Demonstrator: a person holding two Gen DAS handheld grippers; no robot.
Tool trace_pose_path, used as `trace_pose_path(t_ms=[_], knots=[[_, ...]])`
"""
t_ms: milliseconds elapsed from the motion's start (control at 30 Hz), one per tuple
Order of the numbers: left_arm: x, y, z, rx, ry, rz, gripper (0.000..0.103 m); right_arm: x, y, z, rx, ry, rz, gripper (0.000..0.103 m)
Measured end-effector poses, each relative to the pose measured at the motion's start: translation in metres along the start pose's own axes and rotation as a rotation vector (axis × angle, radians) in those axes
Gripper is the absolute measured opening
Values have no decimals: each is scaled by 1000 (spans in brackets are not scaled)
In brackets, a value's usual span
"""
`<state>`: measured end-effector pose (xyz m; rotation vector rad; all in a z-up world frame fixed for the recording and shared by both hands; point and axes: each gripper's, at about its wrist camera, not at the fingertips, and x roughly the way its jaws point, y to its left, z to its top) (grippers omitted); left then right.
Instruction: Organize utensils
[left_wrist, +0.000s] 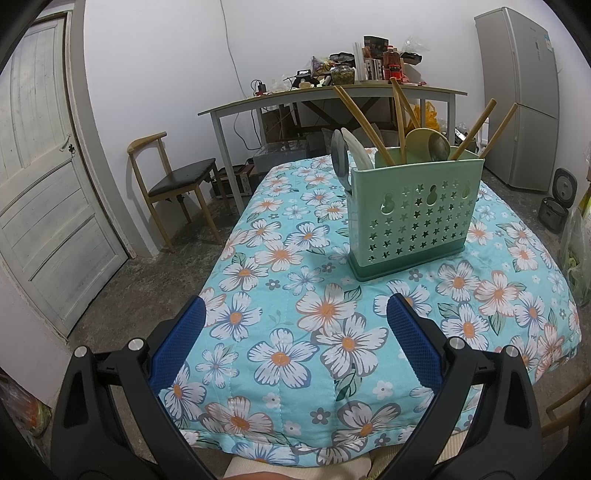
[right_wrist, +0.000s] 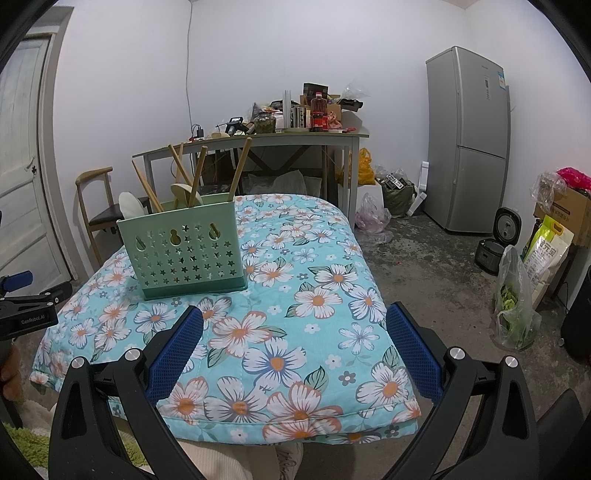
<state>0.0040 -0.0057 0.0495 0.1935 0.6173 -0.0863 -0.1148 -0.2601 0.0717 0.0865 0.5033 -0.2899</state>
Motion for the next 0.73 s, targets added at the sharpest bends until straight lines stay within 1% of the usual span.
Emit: trace_pose_path(t_ms=[733], knots=[[0,0,-1,1,2,-2,95,0,0,0,1,0,0,96]])
